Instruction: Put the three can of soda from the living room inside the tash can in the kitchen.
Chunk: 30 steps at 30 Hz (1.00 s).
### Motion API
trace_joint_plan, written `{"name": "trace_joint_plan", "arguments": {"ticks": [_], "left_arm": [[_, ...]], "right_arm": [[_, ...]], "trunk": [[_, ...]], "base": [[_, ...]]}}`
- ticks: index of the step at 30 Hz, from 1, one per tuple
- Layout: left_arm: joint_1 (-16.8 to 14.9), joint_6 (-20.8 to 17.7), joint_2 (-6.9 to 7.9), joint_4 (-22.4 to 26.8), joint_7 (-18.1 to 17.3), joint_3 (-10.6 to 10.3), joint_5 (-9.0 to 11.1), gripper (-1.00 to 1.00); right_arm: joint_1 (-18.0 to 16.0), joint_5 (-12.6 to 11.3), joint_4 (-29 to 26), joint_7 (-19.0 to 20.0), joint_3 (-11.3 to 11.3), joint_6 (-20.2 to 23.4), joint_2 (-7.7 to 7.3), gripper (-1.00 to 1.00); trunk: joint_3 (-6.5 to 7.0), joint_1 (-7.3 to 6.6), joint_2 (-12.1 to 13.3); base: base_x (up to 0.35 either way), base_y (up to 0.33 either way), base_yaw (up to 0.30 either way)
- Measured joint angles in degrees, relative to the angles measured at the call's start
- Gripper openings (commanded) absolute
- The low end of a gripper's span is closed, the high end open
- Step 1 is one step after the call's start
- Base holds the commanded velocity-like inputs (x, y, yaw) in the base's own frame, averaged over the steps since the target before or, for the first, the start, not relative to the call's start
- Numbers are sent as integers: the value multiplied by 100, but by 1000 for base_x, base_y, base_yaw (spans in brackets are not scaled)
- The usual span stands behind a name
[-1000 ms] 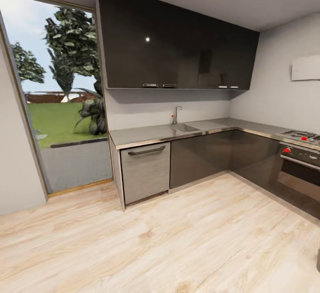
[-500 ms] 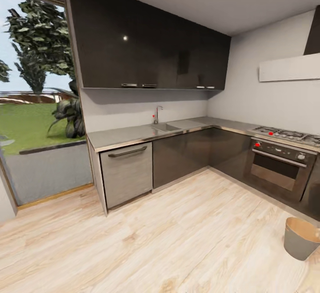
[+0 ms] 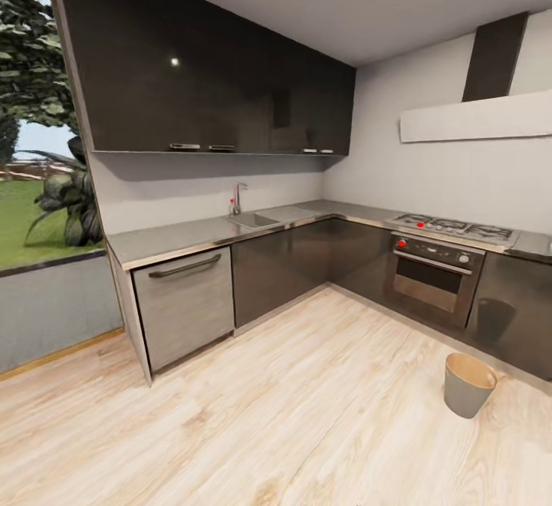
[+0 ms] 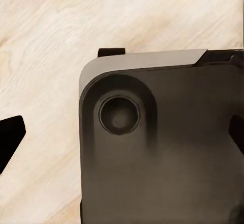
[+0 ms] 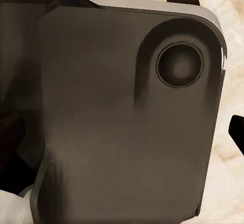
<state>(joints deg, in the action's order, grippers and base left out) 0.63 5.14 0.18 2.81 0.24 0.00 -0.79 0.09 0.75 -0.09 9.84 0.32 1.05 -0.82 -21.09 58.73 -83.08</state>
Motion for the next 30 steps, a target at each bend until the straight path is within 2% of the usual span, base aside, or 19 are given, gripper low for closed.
{"name": "trace_joint_plan", "arguments": {"ticks": [30], "left_arm": [[-2, 0, 0, 0, -2, 0, 0, 100]], "right_arm": [[1, 4, 0, -8, -5, 0, 3, 100]], "trunk": [[0, 0, 0]], "base": [[0, 0, -271]]}}
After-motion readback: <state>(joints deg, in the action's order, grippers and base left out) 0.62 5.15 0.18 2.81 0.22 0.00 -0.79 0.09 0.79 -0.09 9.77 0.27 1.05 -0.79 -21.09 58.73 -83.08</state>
